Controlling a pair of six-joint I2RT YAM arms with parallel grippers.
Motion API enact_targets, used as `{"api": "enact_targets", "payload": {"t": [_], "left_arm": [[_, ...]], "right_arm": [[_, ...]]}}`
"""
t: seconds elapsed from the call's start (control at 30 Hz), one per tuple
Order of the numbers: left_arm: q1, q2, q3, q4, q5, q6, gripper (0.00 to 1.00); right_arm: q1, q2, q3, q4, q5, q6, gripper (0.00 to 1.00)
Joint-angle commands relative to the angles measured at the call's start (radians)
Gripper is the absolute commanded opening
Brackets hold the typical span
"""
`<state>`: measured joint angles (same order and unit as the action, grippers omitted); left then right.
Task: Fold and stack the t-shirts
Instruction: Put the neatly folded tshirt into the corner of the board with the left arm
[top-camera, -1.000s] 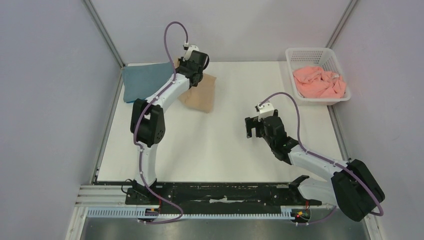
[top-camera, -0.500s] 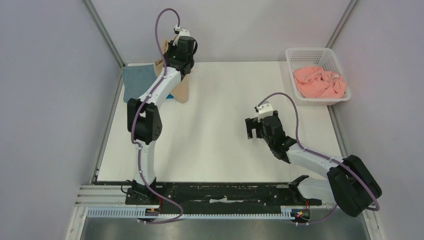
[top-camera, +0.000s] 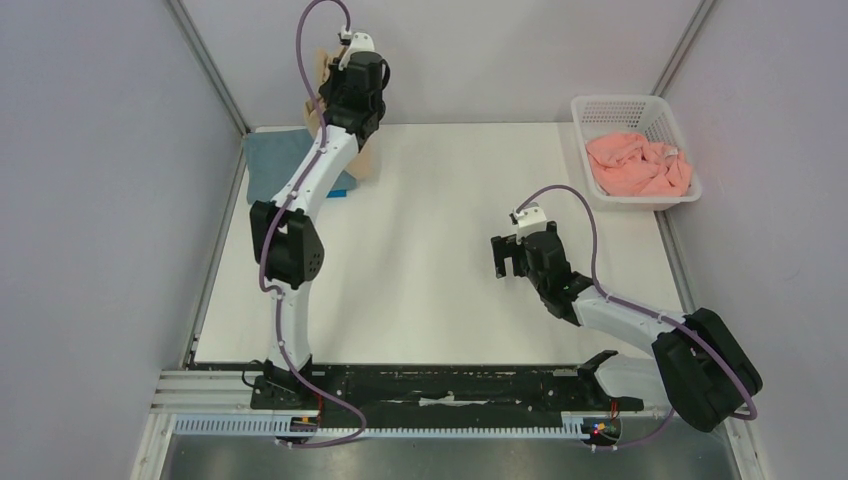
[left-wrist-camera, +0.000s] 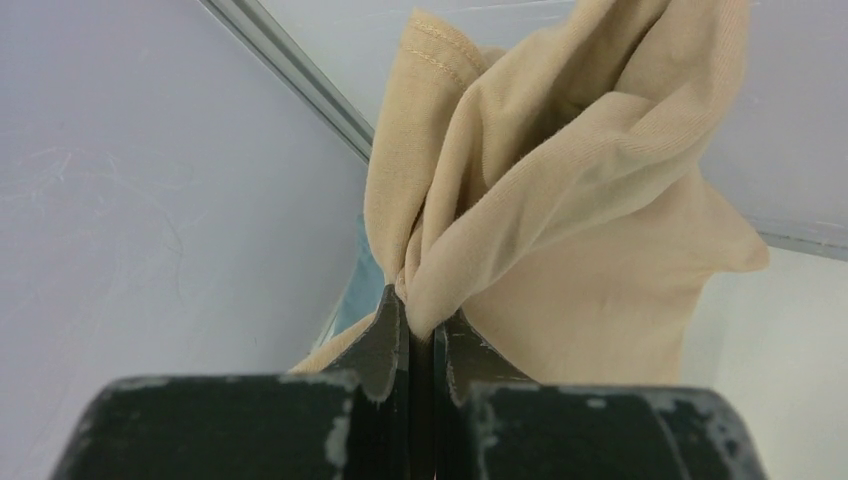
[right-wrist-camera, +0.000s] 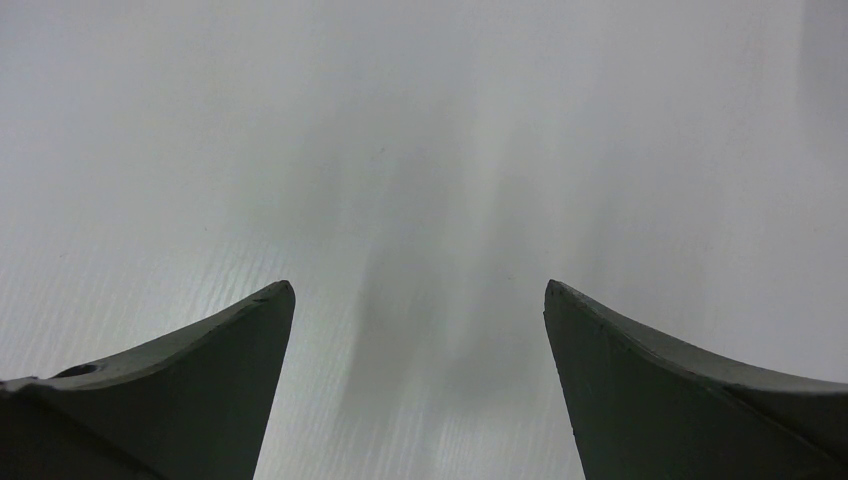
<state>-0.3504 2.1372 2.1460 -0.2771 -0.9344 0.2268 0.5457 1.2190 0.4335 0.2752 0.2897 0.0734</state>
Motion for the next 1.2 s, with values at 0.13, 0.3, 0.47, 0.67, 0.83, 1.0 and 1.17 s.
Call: {"api": "enact_targets", "payload": {"t": [0.13,0.3,0.47,0.67,0.83,1.0,1.17], "left_arm": [[0.073,0.019,0.002,0.044,0.021,-0.043,0.02],[0.131,0.013,-0.108,0.134,0.007,-0.029,0.02],[0.208,-0.008,-0.244,0.174,0.031,-0.154,0.02],[0.275,0.006,-0.32,0.263,0.042,-0.166,0.02],[0.332,0.046,-0.331,0.273,0.064,-0.203,0.02],[0.364,0.09,-0.331,0.272,0.053,-0.269,0.21],[0.39,0.076,-0.332,0.249,0.0,-0.365,0.78]], "right_arm": [[-0.006,0.006,0.025,0.026,-0.005,-0.003,0.98],[-0.008,0.025,0.031,0.023,0.001,0.011,0.98],[-0.008,0.052,0.036,0.027,-0.007,0.024,0.98],[-0.009,0.075,0.047,0.015,0.006,0.029,0.98],[-0.01,0.088,0.052,0.015,0.022,0.031,0.98],[-0.011,0.122,0.068,0.013,0.017,0.03,0.98],[-0.013,0.134,0.08,0.006,0.022,0.036,0.98]]}}
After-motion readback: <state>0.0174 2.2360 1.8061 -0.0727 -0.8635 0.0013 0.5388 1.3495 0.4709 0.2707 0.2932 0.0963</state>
